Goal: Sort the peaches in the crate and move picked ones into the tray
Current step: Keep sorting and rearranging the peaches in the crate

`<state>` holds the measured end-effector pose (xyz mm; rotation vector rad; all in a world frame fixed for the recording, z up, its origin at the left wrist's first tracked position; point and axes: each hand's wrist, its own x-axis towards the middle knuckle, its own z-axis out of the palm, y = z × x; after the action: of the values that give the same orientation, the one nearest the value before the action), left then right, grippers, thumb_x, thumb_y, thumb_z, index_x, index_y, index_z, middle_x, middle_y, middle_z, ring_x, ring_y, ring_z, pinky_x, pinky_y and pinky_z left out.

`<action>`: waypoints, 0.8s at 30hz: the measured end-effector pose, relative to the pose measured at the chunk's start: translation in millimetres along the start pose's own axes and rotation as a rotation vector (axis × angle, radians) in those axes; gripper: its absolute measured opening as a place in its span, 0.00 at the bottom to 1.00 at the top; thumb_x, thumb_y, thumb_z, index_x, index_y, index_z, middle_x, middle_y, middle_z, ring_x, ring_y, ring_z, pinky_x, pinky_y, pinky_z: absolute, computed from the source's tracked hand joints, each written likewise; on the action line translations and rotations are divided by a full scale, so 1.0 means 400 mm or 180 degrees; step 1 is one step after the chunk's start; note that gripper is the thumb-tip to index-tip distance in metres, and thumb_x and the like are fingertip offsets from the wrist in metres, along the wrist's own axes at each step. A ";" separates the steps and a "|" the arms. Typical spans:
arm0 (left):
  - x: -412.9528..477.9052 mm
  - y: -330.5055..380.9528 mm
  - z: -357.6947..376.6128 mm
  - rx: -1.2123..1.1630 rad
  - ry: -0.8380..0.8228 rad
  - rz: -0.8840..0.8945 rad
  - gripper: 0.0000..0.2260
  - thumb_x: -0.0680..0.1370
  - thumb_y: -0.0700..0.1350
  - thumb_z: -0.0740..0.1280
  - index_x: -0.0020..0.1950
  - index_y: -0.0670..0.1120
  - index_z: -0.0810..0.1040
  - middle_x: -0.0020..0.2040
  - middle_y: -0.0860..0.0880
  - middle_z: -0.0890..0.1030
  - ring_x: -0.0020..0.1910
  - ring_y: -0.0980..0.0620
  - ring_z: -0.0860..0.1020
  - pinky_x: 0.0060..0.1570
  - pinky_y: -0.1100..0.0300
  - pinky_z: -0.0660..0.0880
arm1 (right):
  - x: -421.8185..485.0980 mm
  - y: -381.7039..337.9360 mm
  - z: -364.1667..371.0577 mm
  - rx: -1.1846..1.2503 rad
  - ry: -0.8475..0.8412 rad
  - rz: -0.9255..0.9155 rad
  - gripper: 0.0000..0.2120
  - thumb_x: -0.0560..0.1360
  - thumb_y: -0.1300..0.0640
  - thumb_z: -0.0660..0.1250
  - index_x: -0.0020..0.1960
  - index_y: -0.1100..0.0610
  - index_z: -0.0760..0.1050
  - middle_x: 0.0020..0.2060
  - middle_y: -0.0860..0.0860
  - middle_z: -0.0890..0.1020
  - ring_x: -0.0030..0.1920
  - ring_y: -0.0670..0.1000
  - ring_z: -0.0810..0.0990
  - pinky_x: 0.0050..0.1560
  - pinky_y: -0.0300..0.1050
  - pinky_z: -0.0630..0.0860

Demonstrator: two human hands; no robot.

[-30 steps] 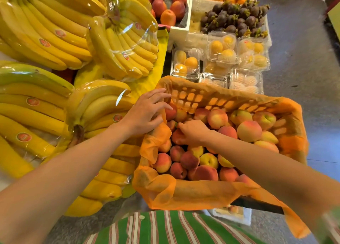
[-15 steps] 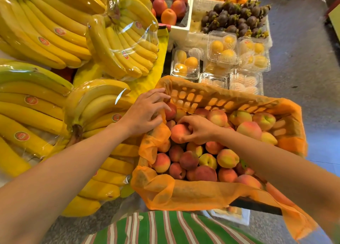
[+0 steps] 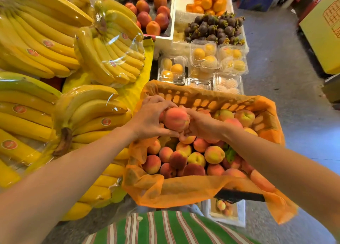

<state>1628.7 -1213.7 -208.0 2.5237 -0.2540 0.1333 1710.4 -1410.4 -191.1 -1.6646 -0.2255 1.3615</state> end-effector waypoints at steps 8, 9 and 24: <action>-0.007 0.006 0.005 -0.0113 0.0055 0.0134 0.36 0.61 0.71 0.68 0.62 0.51 0.75 0.56 0.52 0.77 0.58 0.51 0.68 0.55 0.53 0.66 | -0.017 0.029 -0.039 0.0226 -0.0344 -0.0523 0.36 0.65 0.43 0.76 0.68 0.57 0.70 0.61 0.56 0.77 0.60 0.57 0.77 0.62 0.51 0.72; -0.008 0.000 0.004 -0.0060 -0.0017 0.0156 0.34 0.62 0.71 0.67 0.61 0.52 0.75 0.56 0.53 0.77 0.59 0.51 0.68 0.56 0.54 0.65 | -0.022 0.032 -0.050 0.0108 -0.0296 -0.0544 0.34 0.66 0.45 0.76 0.68 0.54 0.71 0.63 0.56 0.76 0.62 0.57 0.77 0.63 0.52 0.73; -0.001 -0.009 0.014 0.1852 -0.0785 -0.0424 0.14 0.75 0.56 0.65 0.57 0.54 0.79 0.73 0.49 0.67 0.77 0.46 0.53 0.74 0.46 0.41 | -0.204 0.008 -0.113 -0.3958 -0.0402 0.0443 0.28 0.69 0.45 0.74 0.66 0.47 0.70 0.56 0.44 0.73 0.57 0.48 0.73 0.56 0.45 0.74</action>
<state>1629.2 -1213.9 -214.5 3.1293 -0.1573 -0.1871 1717.2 -1489.3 -141.7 -2.5951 -1.2423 1.5209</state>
